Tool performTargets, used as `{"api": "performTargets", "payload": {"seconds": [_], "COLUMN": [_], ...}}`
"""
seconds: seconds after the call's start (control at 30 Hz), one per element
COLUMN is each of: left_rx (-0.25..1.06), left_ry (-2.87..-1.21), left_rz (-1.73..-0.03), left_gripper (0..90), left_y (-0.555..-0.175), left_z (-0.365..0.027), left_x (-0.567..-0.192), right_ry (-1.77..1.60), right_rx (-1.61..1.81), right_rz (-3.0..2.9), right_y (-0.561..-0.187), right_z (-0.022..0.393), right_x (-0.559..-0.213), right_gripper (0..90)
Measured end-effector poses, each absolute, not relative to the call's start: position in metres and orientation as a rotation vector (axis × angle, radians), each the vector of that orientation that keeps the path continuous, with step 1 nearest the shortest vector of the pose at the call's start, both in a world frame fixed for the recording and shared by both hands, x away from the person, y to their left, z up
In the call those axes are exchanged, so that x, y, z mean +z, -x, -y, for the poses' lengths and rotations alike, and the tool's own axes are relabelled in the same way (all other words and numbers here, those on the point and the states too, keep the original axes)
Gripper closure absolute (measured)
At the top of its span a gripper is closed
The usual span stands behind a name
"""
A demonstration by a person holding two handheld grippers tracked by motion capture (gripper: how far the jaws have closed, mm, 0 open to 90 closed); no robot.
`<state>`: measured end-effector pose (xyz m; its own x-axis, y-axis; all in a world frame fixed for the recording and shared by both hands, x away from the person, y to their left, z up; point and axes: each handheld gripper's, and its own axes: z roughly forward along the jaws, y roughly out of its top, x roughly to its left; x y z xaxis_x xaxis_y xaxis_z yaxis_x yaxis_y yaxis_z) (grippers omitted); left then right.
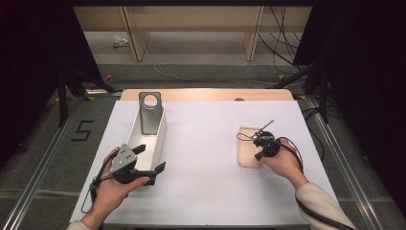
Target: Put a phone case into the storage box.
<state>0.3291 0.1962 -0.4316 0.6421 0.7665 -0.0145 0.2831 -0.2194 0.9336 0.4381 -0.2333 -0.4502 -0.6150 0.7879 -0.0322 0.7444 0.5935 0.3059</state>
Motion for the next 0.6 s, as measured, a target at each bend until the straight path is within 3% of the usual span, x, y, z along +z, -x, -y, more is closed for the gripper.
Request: {"api": "performTargets", "payload": {"seconds": [0.6], "left_rx": [0.563], "left_ry": [-1.795], "left_rz": [-0.843], "left_gripper": [7.4], "left_y": [-0.329], "left_z": [-0.196], "left_x": [-0.432], "right_ry": [-1.317], "right_rx": [0.387], "right_rz": [-2.66], "right_y": [-0.438], "right_z": [0.245], "right_x": [-0.452], "right_gripper": [88.2]}}
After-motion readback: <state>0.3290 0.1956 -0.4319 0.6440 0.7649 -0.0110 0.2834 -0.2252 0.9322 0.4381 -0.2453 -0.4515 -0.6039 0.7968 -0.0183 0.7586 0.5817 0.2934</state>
